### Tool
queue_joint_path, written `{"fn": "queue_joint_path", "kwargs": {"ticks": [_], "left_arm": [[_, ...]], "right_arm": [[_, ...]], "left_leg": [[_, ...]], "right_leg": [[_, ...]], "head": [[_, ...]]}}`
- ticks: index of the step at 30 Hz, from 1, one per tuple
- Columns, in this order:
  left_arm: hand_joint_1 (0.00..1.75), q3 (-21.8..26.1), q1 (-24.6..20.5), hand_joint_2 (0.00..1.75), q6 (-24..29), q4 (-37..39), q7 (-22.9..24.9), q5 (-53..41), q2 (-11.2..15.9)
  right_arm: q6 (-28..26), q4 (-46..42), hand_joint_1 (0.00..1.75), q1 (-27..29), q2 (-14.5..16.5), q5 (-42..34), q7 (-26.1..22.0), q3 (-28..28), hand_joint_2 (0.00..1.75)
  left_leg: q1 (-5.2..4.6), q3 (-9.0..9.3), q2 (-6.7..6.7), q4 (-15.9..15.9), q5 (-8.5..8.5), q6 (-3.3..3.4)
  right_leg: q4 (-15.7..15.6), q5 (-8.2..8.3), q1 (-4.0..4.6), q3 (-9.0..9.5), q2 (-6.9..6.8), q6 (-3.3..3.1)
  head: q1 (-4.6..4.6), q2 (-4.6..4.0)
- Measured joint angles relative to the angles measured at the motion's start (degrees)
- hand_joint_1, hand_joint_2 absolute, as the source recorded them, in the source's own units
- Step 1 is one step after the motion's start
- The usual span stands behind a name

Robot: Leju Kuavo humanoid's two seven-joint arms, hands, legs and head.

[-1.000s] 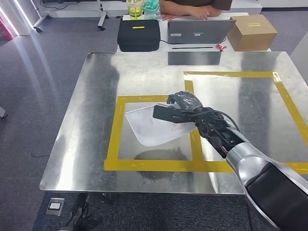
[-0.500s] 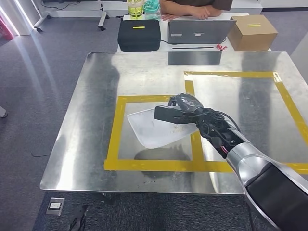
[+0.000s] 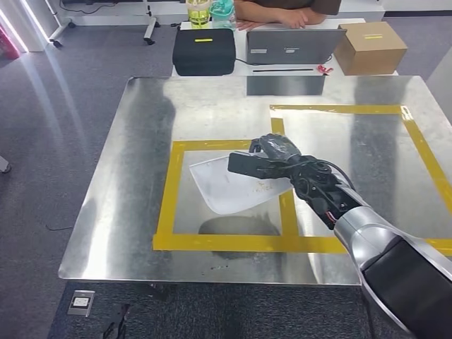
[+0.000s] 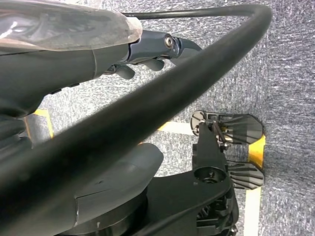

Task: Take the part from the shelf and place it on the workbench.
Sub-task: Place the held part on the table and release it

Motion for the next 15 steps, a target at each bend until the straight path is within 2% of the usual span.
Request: {"fn": "queue_joint_path", "kwargs": {"ticks": [15], "left_arm": [[0.0,0.0,0.1,1.75,0.21,0.0,-0.5,0.12,-0.39]], "right_arm": [[-0.83,0.34,1.75,-2.61,1.96,-1.53,-1.08,-0.19,1.75]], "left_leg": [[0.0,0.0,-0.02,0.0,0.0,0.0]], "right_leg": [[0.01,0.0,0.0,0.01,-0.03,0.0]], "head": [[0.0,0.0]]}}
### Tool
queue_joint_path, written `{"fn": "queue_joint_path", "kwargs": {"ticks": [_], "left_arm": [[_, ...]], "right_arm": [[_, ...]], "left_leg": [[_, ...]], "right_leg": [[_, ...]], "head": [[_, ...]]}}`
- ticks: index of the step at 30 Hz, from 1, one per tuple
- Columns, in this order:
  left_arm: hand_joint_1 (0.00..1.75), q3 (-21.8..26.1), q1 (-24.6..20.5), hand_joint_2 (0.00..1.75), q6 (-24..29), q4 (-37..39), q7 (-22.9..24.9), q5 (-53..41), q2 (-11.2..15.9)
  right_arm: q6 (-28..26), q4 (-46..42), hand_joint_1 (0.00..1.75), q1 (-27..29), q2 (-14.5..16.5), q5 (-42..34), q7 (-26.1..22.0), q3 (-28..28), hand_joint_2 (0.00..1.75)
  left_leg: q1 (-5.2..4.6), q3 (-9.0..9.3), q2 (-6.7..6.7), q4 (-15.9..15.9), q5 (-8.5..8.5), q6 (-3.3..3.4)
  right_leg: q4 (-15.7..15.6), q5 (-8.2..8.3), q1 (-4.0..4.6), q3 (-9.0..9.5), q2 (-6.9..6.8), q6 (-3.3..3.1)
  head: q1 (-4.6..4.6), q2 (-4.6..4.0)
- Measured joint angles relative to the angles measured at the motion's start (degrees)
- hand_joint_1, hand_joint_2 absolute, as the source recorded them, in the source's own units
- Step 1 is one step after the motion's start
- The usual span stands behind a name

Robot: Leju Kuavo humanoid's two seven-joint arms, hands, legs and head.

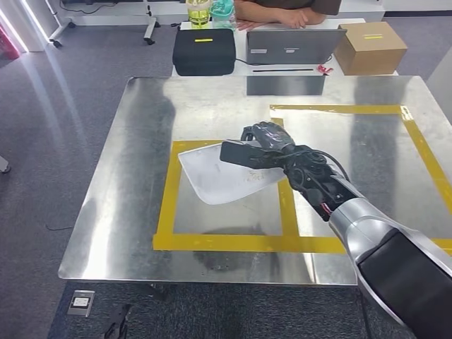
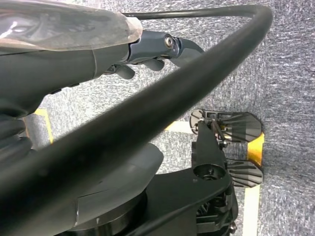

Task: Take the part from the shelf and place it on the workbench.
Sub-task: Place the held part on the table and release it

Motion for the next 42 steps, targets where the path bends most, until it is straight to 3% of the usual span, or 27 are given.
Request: {"fn": "queue_joint_path", "kwargs": {"ticks": [15,19,20,24,42], "left_arm": [[0.0,0.0,-0.01,1.75,0.78,0.0,-0.88,0.69,-0.05],[0.0,0.0,-0.01,1.75,1.26,0.0,-1.19,0.7,-0.07],[0.0,0.0,-0.01,1.75,1.36,0.0,-1.22,0.7,-0.07],[0.0,0.0,-0.01,0.0,2.76,0.0,-1.52,0.85,-0.07],[0.0,0.0,0.01,0.0,2.72,0.0,-1.21,1.1,-0.07]], "right_arm": [[0.07,0.54,1.75,-0.06,0.44,-0.19,-0.5,-0.44,1.75],[0.1,0.64,0.0,-0.06,0.45,-0.25,-0.54,-0.5,1.75],[0.1,0.64,0.0,-0.06,0.46,-0.26,-0.54,-0.51,1.75],[0.13,0.64,0.0,-0.06,0.48,-0.34,-0.56,-0.58,1.75],[0.11,0.67,0.0,-0.06,0.67,-0.68,-0.86,-0.73,1.75]], "left_leg": [[0.0,0.0,0.0,0.0,0.0,0.0],[0.0,0.0,0.0,0.0,0.0,0.0],[0.0,0.0,0.0,0.0,0.0,0.0],[0.0,0.0,0.0,0.0,0.0,0.0],[0.0,0.0,0.0,0.0,0.0,0.0]], "right_leg": [[-0.01,0.0,0.0,0.0,0.0,0.0],[0.0,0.0,0.0,0.0,0.0,0.0],[0.0,0.0,0.0,0.0,0.0,0.0],[0.0,0.0,0.0,0.0,0.0,0.0],[-0.01,0.0,0.0,0.0,0.0,0.0]], "head": [[-0.02,0.0],[-0.02,0.0],[-0.02,0.0],[-0.01,0.0],[0.0,0.0]]}}
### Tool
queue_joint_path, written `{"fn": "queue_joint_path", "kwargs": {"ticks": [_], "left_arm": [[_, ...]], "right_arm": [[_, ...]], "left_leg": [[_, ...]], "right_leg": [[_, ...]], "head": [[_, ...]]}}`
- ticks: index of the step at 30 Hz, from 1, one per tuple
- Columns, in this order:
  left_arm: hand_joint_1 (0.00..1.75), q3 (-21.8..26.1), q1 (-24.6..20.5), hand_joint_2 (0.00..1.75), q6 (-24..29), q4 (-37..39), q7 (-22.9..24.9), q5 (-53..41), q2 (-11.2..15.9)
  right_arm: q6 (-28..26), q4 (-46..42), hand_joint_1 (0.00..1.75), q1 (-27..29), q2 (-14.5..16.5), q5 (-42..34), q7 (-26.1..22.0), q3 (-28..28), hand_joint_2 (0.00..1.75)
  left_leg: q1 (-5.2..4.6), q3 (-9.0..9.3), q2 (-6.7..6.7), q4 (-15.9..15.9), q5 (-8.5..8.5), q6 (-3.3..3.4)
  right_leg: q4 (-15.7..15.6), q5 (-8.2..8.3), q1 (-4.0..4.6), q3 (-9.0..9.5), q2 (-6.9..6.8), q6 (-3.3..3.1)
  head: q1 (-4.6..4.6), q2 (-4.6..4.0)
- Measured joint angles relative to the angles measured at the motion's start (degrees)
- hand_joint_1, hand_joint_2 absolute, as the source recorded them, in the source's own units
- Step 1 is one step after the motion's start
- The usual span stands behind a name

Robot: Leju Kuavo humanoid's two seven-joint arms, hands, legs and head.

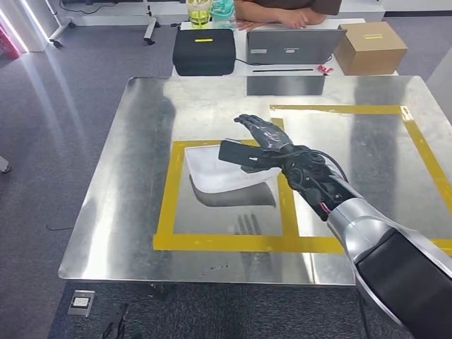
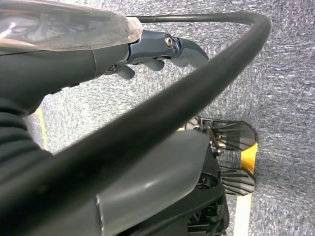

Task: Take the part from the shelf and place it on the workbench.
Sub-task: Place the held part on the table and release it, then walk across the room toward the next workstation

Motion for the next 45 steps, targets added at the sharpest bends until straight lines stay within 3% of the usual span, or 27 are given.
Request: {"fn": "queue_joint_path", "kwargs": {"ticks": [29,31,33,36,41,45], "left_arm": [[0.0,0.0,0.08,0.0,-0.42,0.0,0.26,-0.01,0.0],[0.0,0.0,0.11,0.0,-0.47,0.0,0.11,0.0,0.0],[0.0,0.0,0.15,0.0,-0.82,0.0,-0.5,0.0,0.0],[0.0,-0.02,0.13,0.0,-2.22,0.0,-1.98,-0.2,-0.09],[0.0,-0.15,0.02,0.0,-3.28,0.0,-2.55,-0.45,-0.64],[0.0,-0.26,0.44,0.0,-3.45,0.0,-2.47,-0.18,-0.85]], "right_arm": [[-0.12,1.01,0.0,-0.26,0.4,-0.53,-0.05,-0.03,1.75],[-1.42,0.9,0.0,-0.25,0.44,-2.04,-1.24,-0.17,1.75],[-5.51,0.07,0.0,-0.34,0.52,-7.79,-6.05,-1.34,1.75],[-12.47,-5.44,0.0,-1.26,0.33,-20.02,-12.32,-5.64,1.75],[-19.49,-24.8,0.0,2.51,-1.69,-25.48,-8.02,-10.5,1.75],[-22.72,-39.93,0.0,8.31,-3.37,-25.96,-9.18,-13.02,1.75]], "left_leg": [[0.0,0.0,0.0,0.0,0.0,0.0],[0.0,0.0,0.0,0.0,0.0,0.0],[-0.01,-0.01,0.01,0.01,0.0,0.0],[-0.01,0.01,0.01,0.02,0.01,0.0],[-0.01,0.07,0.01,0.01,-0.01,0.01],[-0.01,0.06,0.02,0.01,-0.03,0.02]], "right_leg": [[0.0,0.0,0.0,0.0,0.0,0.0],[0.0,0.0,0.0,0.0,0.0,0.0],[0.01,0.01,-0.01,-0.01,0.01,0.01],[0.01,0.01,-0.02,-0.02,0.01,0.01],[-0.01,-0.01,-0.01,0.01,0.01,0.0],[-0.03,-0.02,-0.02,0.01,0.02,0.02]], "head": [[0.02,0.0],[0.02,0.0],[0.03,0.0],[-0.03,0.0],[0.0,0.0],[0.02,0.0]]}}
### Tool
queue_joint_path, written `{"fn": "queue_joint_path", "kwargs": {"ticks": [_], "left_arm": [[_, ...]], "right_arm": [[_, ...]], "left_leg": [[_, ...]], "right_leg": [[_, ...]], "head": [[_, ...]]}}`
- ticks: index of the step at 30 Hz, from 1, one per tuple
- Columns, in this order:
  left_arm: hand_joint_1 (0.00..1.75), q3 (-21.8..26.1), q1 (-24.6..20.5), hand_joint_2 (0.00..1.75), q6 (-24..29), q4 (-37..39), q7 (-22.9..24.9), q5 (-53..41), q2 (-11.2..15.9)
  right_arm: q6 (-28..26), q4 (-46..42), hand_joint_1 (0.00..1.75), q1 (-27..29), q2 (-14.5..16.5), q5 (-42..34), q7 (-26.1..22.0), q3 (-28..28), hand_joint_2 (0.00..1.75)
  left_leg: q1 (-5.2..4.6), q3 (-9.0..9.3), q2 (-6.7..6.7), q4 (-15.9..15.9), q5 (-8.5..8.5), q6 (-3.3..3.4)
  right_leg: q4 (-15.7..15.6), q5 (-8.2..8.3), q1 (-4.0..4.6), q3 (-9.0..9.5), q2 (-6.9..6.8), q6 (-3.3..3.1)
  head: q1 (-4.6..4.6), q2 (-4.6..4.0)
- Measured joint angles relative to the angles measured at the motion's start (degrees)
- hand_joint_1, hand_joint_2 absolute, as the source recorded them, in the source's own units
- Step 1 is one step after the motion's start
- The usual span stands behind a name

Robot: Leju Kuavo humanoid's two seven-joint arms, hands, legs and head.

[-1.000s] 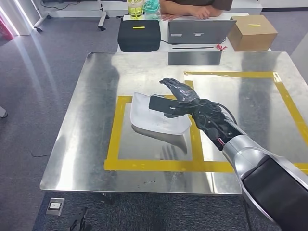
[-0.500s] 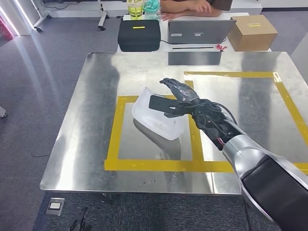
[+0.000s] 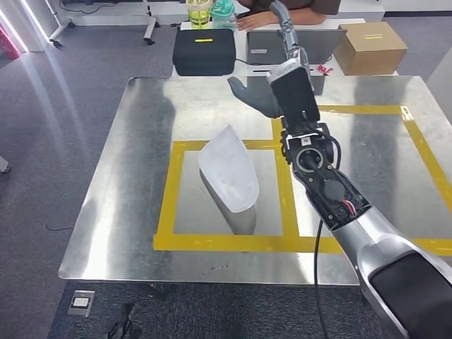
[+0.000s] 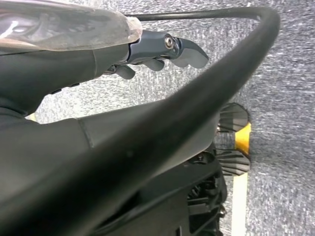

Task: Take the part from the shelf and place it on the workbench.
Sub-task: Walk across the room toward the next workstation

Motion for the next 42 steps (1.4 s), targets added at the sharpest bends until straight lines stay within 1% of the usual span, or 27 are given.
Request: {"fn": "queue_joint_path", "kwargs": {"ticks": [3,6,16,21,24,27,30,35,42], "left_arm": [[0.0,-0.02,0.48,0.0,-0.07,0.0,0.0,0.04,0.03],[0.0,-0.02,0.58,0.0,-0.07,0.0,0.0,0.04,0.04],[0.0,-0.02,0.81,0.0,0.23,0.0,0.0,0.45,0.02],[0.0,-0.02,0.91,0.0,0.29,0.0,-0.05,0.63,0.01],[0.0,-0.02,0.91,0.0,0.22,0.0,-0.44,0.81,-0.02],[0.0,-0.02,0.89,0.0,0.14,0.0,-0.92,0.95,-0.02],[0.0,-0.02,0.91,0.0,0.01,0.0,-1.05,1.12,-0.03],[0.0,-0.02,0.87,0.0,-0.4,0.0,-1.28,1.67,-0.05],[0.0,-0.02,0.84,0.0,-0.6,0.0,-1.31,1.81,-0.1]], "right_arm": [[-0.67,-8.41,0.0,3.27,-1.06,0.23,-0.42,-1.23,1.75],[-0.67,-14.37,0.0,4.85,-1.86,0.26,-0.52,-2.11,1.75],[-2.19,-26.31,0.0,9.49,-3.29,1.54,-2.62,-4.04,1.75],[-2.42,-30.69,0.0,12.26,-3.87,-0.5,-5.13,-4.63,1.75],[-1.89,-33.6,0.0,15.41,-4.06,-2.87,-9.05,-5.18,1.75],[0.13,-36.5,0.0,19.17,-4.19,-5.21,-13.19,-5.56,1.75],[2.18,-38.97,0.0,22.72,-4.27,-6.29,-15.88,-5.67,1.75],[4.24,-41.37,0.0,25.96,-4.29,-6.95,-16.97,-5.65,1.75],[4.83,-43.13,0.0,27.26,-4.29,-7.33,-17.07,-5.66,1.75]], "left_leg": [[0.0,0.0,0.02,0.0,-0.01,-0.01],[0.0,0.0,0.03,0.0,-0.01,-0.01],[0.0,0.0,0.04,-0.01,-0.01,-0.01],[0.0,0.0,0.04,-0.01,-0.02,-0.02],[0.0,0.0,0.03,-0.01,-0.03,-0.02],[0.0,-0.01,0.04,-0.02,-0.05,-0.01],[0.0,-0.01,0.04,-0.02,-0.05,-0.01],[0.0,-0.01,0.04,-0.04,-0.05,-0.01],[0.0,-0.01,0.04,-0.04,-0.05,-0.01]], "right_leg": [[-0.01,0.0,0.0,-0.01,0.02,0.0],[-0.01,0.0,0.0,-0.01,0.03,0.0],[-0.01,0.0,0.0,0.0,0.04,0.01],[-0.02,-0.01,0.0,-0.02,0.04,0.01],[-0.02,-0.02,0.0,-0.01,0.03,0.02],[-0.02,-0.02,0.0,-0.01,0.04,0.02],[-0.02,-0.02,0.0,-0.01,0.04,0.03],[-0.02,-0.02,0.0,-0.01,0.04,0.03],[-0.02,-0.02,0.0,0.0,0.04,0.03]], "head": [[-0.01,0.0],[-0.01,0.0],[-0.02,0.0],[-0.04,0.0],[-0.02,0.0],[-0.03,0.0],[-0.02,0.0],[-0.04,0.0],[-0.03,0.0]]}}
